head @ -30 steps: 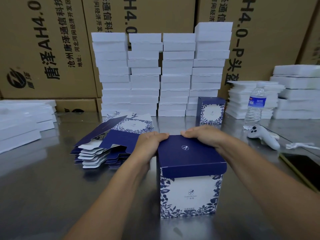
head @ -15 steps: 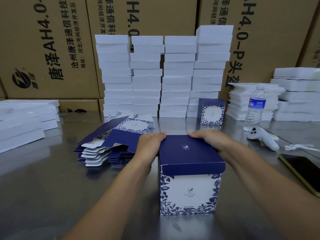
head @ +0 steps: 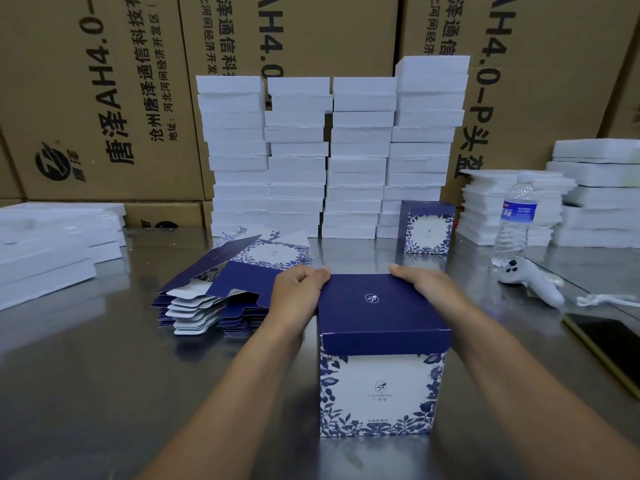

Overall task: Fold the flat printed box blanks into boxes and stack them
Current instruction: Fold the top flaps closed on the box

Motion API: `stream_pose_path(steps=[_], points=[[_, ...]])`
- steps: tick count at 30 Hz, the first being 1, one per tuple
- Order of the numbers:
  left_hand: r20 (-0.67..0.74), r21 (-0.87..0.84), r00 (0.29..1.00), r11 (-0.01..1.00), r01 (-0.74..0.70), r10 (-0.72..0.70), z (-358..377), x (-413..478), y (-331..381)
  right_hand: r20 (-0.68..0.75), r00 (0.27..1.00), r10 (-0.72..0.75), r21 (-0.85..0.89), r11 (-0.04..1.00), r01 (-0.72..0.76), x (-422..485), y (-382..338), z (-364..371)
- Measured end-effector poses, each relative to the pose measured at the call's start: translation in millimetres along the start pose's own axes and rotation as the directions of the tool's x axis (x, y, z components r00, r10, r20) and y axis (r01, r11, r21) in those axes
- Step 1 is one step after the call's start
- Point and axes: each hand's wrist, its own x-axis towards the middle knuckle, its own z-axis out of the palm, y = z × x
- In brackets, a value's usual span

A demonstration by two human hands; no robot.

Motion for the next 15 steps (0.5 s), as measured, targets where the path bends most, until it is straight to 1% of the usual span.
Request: stream_pose_path(steps=[8,15], points=[[0.017,0.016,1.000,1.000,0.007,-0.008,-1,-1,1,0.000,1.000,-0.003,-0.038,0.999,0.003,0,4,-2],[0.068,0.000,0.997,0.999,0.046,-0.046,-6,0,2,0.072,0.997,0.038,-0.060,0.998,-0.034,0,13,-8]])
